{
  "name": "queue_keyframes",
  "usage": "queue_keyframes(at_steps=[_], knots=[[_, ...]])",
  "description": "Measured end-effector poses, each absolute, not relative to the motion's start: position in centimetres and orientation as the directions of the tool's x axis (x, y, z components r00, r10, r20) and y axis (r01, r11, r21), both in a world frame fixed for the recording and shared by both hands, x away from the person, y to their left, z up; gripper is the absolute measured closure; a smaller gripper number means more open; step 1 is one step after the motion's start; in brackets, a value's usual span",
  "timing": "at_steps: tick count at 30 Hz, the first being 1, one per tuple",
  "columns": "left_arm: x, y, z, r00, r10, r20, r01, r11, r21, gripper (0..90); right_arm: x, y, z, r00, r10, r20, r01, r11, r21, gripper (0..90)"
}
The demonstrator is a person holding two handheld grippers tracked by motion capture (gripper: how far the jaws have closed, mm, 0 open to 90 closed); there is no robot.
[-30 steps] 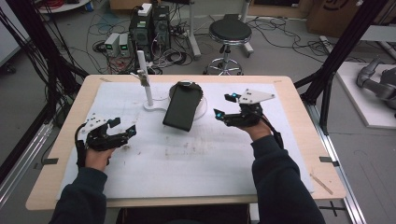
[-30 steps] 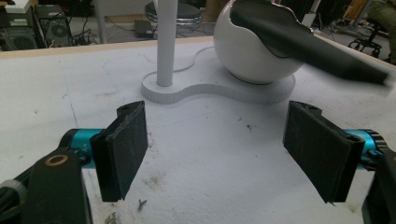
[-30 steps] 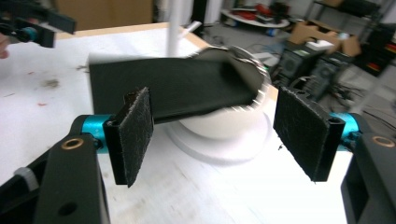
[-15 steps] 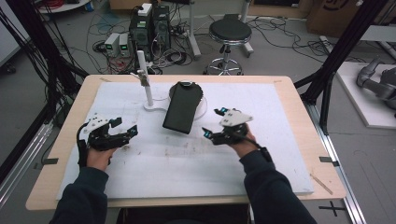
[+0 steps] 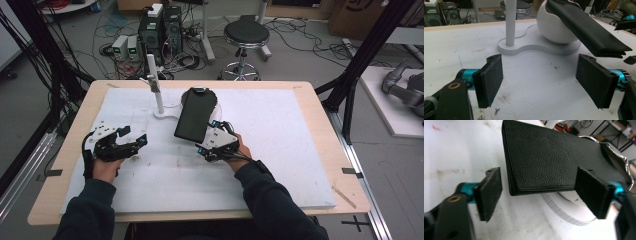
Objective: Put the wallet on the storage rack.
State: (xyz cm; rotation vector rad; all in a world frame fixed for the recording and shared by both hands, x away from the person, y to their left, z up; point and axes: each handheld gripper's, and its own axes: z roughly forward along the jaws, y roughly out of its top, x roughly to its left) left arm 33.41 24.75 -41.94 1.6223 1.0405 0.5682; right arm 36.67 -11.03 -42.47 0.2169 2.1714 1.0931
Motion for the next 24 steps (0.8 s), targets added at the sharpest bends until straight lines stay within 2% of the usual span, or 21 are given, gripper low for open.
queue_keyframes(at_steps=[2, 5, 6, 7, 8, 9, 11, 14, 16, 19, 24], knots=[[33.4, 24.7, -41.9, 0.507, 0.85, -0.143, 0.341, -0.046, 0.939, 22.1, 36.8, -10.8, -42.9, -0.743, 0.38, -0.552, -0.19, 0.67, 0.718, 26.4], [33.4, 24.8, -41.9, 0.504, 0.851, -0.144, 0.341, -0.043, 0.939, 22.1, 36.8, -10.7, -43.1, -0.727, 0.363, -0.582, -0.209, 0.691, 0.692, 27.5], [33.4, 24.8, -41.9, 0.504, 0.852, -0.143, 0.342, -0.044, 0.939, 22.1, 36.9, -10.7, -43.1, -0.72, 0.362, -0.593, -0.212, 0.699, 0.683, 32.3], [33.4, 24.8, -41.9, 0.504, 0.852, -0.143, 0.342, -0.044, 0.939, 22.1, 36.9, -10.7, -42.9, -0.714, 0.356, -0.604, -0.218, 0.706, 0.674, 33.5], [33.4, 24.7, -41.9, 0.507, 0.85, -0.145, 0.341, -0.043, 0.939, 22.1, 36.9, -10.7, -42.7, -0.708, 0.35, -0.613, -0.232, 0.705, 0.67, 38.1], [33.4, 24.7, -41.9, 0.507, 0.85, -0.145, 0.341, -0.043, 0.939, 22.1, 36.8, -10.6, -42.5, -0.715, 0.342, -0.61, -0.237, 0.703, 0.671, 47.0], [33.4, 24.8, -41.9, 0.506, 0.85, -0.146, 0.34, -0.04, 0.94, 22.1, 36.5, -10.6, -41.8, -0.714, 0.342, -0.611, -0.254, 0.687, 0.681, 59.2], [33.4, 24.9, -41.9, 0.505, 0.85, -0.147, 0.34, -0.04, 0.939, 22.1, 36.6, -10.9, -40.4, -0.713, 0.387, -0.585, -0.251, 0.638, 0.728, 72.9], [33.4, 24.8, -41.9, 0.504, 0.851, -0.149, 0.341, -0.038, 0.939, 22.1, 37.1, -11.6, -39.1, -0.726, 0.44, -0.529, -0.208, 0.593, 0.778, 78.4], [33.4, 24.9, -41.9, 0.506, 0.85, -0.148, 0.34, -0.039, 0.94, 22.1, 38.5, -12.3, -37.0, -0.757, 0.446, -0.478, -0.164, 0.578, 0.799, 80.0], [33.4, 24.9, -41.9, 0.506, 0.849, -0.153, 0.34, -0.033, 0.94, 22.1, 40.0, -12.7, -34.8, -0.778, 0.389, -0.494, -0.174, 0.623, 0.763, 80.6]])
